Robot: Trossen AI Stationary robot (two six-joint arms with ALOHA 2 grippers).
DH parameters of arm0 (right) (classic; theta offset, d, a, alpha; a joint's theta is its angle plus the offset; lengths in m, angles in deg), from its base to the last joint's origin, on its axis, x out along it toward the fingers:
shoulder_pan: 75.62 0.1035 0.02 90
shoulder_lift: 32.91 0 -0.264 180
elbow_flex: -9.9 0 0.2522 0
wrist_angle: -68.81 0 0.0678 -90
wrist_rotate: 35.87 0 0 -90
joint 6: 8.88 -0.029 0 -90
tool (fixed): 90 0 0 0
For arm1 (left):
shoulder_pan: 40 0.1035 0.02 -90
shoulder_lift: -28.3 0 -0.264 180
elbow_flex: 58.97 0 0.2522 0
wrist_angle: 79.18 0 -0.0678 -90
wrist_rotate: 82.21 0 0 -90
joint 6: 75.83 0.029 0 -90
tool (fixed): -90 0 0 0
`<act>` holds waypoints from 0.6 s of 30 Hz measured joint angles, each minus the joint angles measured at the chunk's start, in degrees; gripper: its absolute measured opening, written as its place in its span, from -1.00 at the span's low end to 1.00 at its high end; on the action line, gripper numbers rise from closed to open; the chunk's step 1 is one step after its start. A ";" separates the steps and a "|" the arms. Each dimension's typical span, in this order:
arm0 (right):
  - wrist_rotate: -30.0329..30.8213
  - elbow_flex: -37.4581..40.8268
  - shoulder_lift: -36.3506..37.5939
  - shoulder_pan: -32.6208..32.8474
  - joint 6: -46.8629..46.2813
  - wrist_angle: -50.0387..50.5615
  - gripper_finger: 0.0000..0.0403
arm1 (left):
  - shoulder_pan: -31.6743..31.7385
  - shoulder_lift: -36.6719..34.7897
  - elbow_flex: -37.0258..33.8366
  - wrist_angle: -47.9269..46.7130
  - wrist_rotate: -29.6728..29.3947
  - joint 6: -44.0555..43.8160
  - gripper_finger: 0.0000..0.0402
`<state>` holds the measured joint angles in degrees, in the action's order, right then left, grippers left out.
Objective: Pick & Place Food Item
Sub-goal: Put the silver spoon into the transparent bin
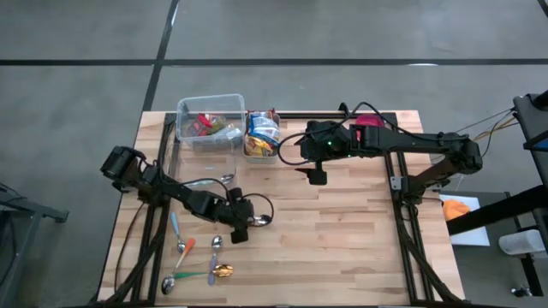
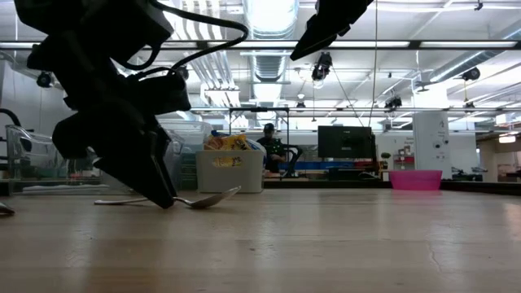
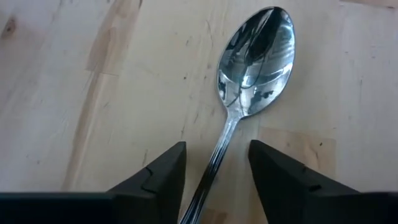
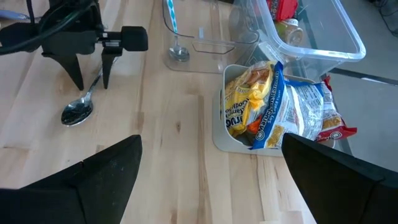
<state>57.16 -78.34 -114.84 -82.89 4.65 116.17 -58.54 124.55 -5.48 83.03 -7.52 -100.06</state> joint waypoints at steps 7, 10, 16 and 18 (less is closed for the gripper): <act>0.01 0.00 0.00 0.01 -0.01 0.02 0.91 | 0.25 0.12 -0.22 0.27 0.59 -0.32 -0.33; 0.00 0.00 0.00 0.00 0.01 0.00 0.91 | 0.25 0.14 -0.26 0.24 0.58 -1.13 -0.44; 0.00 0.01 0.00 0.01 0.00 0.01 0.91 | 0.25 0.21 -0.20 -0.02 0.44 -1.14 -0.64; 0.02 0.00 0.00 0.00 0.01 0.02 0.91 | 0.25 0.21 -0.20 -0.04 0.36 -1.14 -0.71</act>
<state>57.18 -78.34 -114.84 -82.89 4.66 116.19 -58.29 124.76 -5.68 82.99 -7.17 -101.20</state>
